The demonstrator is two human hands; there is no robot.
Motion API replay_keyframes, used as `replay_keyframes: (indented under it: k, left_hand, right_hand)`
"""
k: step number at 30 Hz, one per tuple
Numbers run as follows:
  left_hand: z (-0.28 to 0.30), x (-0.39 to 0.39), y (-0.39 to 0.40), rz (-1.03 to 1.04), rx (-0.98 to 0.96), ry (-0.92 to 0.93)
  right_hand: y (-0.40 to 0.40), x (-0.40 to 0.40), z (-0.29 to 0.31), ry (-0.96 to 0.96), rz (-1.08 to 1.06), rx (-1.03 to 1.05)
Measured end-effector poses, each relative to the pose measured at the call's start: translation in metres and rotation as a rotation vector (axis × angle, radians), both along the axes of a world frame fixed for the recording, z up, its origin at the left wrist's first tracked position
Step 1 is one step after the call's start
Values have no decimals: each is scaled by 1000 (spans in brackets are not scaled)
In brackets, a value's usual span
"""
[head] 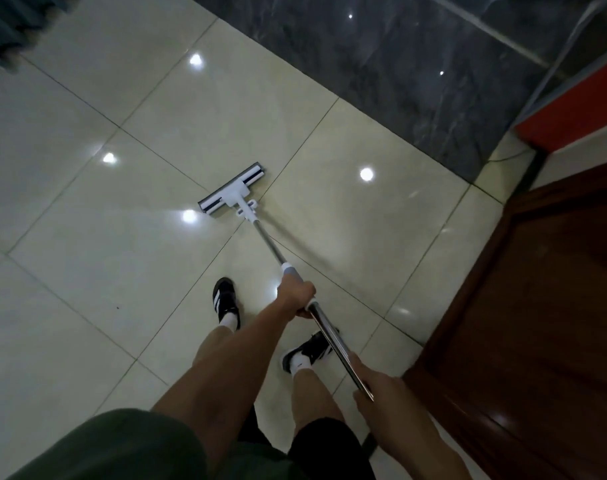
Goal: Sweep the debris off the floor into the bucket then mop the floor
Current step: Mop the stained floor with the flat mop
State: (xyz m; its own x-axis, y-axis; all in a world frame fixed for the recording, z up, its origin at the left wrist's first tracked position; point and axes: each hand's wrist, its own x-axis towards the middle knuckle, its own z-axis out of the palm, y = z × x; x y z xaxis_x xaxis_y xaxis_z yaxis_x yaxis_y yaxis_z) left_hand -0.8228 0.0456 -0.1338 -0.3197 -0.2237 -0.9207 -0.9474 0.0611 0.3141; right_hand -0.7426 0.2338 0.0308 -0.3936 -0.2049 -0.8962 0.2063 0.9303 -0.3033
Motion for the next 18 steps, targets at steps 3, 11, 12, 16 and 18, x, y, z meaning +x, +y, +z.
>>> replay_keyframes:
  k: [3, 11, 12, 16, 18]
  left_hand:
    - [8, 5, -18, 72, -19, 5]
    - [14, -14, -75, 84, -24, 73]
    - [13, -22, -88, 71, -27, 80]
    - [7, -55, -154, 20, -44, 101]
    - [1, -74, -191, -4, -42, 112]
  right_hand:
    - [-11, 6, -2, 28, -16, -36]
    - [-59, -2, -12, 105, -21, -78]
    - [-72, -7, -15, 123, -39, -89]
    - [-144, -26, -24, 212, -101, -128]
    - [-187, -36, -26, 249, -108, -130]
